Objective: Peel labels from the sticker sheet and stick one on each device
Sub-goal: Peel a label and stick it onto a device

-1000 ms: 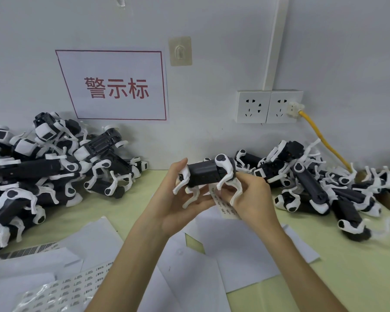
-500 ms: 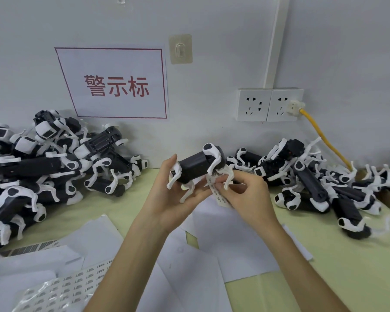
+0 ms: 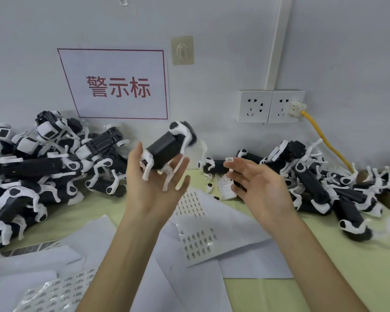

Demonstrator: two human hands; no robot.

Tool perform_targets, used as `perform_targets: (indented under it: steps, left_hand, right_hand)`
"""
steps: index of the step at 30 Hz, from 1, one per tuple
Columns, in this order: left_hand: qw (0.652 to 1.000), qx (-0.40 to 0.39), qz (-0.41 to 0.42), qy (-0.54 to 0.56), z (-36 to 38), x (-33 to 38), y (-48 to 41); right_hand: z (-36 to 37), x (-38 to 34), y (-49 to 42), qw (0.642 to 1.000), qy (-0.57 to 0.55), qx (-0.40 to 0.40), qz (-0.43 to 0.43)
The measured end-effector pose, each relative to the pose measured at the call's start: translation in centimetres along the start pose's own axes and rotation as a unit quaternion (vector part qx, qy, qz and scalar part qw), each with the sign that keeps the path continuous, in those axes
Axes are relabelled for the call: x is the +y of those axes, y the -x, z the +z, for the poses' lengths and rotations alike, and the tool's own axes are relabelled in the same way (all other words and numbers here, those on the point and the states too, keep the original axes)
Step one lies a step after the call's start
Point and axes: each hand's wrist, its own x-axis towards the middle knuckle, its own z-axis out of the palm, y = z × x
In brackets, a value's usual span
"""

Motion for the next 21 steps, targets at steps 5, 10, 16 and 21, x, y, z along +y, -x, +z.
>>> perform_targets:
  steps: [5, 10, 16, 21]
  left_hand:
    - [0.981, -0.126, -0.059, 0.137, 1.3, -0.9, 0.8]
    - [0.966, -0.156, -0.060, 0.198, 1.4, -1.0, 1.1]
    - [0.972, -0.146, -0.049, 0.177, 1.7, -0.6, 1.6]
    - [0.981, -0.112, -0.046, 0.151, 2.3, -0.5, 1.7]
  right_hand:
    - [1.7, 0.0, 0.5, 0.998, 0.023, -0.059, 0.006]
    - [2.4, 0.3, 0.8, 0.998, 0.048, -0.033, 0.000]
    - [2.4, 0.2, 0.7, 0.997, 0.080, -0.014, -0.019]
    - [2.4, 0.3, 0.6, 0.969, 0.225, 0.045, -0.094]
